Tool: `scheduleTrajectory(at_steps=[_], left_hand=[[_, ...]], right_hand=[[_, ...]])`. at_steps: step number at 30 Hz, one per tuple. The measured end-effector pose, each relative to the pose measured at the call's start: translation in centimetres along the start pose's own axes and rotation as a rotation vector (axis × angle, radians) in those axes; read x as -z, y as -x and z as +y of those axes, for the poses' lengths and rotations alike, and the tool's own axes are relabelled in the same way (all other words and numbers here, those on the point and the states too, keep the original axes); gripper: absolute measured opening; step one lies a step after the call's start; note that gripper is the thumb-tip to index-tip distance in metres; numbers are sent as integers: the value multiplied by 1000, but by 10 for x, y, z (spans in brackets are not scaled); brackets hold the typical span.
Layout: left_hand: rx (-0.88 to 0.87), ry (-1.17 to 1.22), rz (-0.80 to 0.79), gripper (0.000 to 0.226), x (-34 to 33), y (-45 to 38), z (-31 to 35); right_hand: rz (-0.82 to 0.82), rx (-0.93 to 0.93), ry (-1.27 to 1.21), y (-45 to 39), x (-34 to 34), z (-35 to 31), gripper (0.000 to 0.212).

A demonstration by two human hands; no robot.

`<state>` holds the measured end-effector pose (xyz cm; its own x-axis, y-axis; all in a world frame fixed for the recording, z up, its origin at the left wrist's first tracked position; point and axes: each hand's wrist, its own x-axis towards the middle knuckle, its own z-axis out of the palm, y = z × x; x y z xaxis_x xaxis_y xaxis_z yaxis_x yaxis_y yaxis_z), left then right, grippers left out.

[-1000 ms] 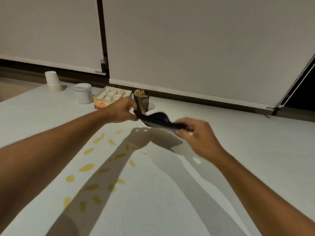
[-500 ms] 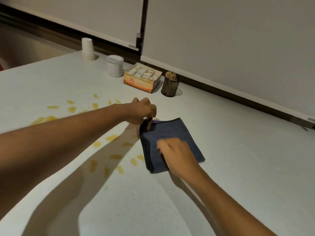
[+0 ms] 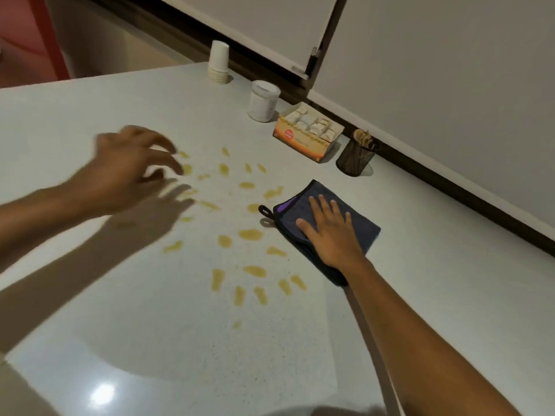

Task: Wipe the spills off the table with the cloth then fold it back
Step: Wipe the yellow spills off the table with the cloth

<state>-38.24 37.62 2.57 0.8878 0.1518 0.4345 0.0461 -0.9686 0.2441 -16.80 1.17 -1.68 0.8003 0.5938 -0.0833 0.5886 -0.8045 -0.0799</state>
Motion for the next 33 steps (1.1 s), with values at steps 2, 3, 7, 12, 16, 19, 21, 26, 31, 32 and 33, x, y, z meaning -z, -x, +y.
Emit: scheduleTrajectory(at_steps=[2,3,7,12,16,19,21,26,31,32,33], left_hand=[[153,-73,6,26,5,21,-54],[230,-93,-50,46,0,29,-77],[274,-200,-278,84,-23,43,-123],[289,-79,-356,93,-22,31,-126],[294,-50,-352,100,-26,34,-125],[291,-65,-367,102,-24,31,-124],[279,-57,-354,105,-25,31,-125],[305,38,-395,109,-24,28,-131],[171,-9,-428,112,-10,28,-151],[117,-44,-418,112,-8,32,-156],[75,-64,-420,112,-6,36,-160]], right_hand=[[9,62,-14,17,-8,-15,83],[18,93,-23,28,-14,-23,85],[16,126,-49,39,-18,-37,90],[-4,-1,-64,-30,1,-49,86],[6,-66,-19,-61,-7,-83,76],[-2,-35,-28,-37,-13,-113,80],[22,20,-43,-1,-20,-126,78],[5,51,-106,50,-19,-111,69],[12,-163,-90,-54,3,-101,69],[18,-189,-88,-74,5,-108,68],[20,-206,-79,-88,4,-117,69]])
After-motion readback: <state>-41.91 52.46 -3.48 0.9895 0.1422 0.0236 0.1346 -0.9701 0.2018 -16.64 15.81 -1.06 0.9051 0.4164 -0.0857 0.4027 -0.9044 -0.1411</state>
